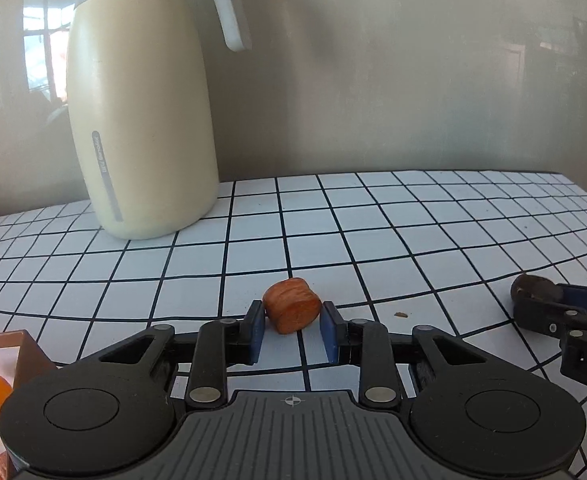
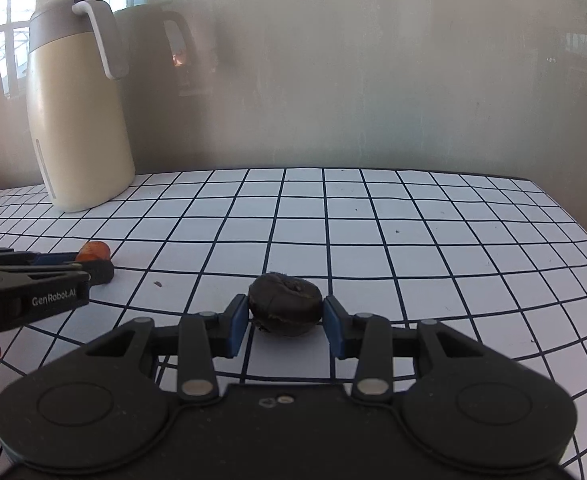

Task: Organize fruits
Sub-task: 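Carry the carrot chunk and dark brown fruit with both grippers over the tray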

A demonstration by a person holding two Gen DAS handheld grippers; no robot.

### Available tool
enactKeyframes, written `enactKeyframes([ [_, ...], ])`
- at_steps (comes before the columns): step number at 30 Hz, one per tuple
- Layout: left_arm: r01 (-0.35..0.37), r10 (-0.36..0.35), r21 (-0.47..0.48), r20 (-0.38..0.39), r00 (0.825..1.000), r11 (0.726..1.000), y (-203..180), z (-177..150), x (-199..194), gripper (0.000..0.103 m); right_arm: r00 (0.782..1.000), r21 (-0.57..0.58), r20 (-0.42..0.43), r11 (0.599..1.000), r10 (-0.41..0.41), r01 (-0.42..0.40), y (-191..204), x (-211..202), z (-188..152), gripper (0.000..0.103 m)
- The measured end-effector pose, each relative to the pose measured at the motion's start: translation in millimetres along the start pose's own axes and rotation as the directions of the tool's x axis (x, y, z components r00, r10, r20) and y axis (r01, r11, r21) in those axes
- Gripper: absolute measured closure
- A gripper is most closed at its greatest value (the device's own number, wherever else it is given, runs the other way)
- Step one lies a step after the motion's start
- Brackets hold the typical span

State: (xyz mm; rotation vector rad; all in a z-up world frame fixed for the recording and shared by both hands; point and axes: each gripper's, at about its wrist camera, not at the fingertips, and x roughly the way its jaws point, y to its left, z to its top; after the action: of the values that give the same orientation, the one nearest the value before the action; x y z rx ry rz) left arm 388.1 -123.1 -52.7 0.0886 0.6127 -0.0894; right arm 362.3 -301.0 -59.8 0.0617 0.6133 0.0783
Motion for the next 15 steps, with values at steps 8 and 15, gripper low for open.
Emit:
enactKeyframes([
  [8,-0.001,0.000,0.018,0.058,0.998,1.000,-6,-11,-30,0.073,0.999,-0.014,0.045,1.000,0.004,-0.004,5,-26,4,0.071],
  [15,0.021,-0.026,0.046,0.110,0.994,0.999,-16,-23,-88,0.073,0.997,-0.029,0.081,0.999,0.016,-0.014,12,-72,-6,0.071],
])
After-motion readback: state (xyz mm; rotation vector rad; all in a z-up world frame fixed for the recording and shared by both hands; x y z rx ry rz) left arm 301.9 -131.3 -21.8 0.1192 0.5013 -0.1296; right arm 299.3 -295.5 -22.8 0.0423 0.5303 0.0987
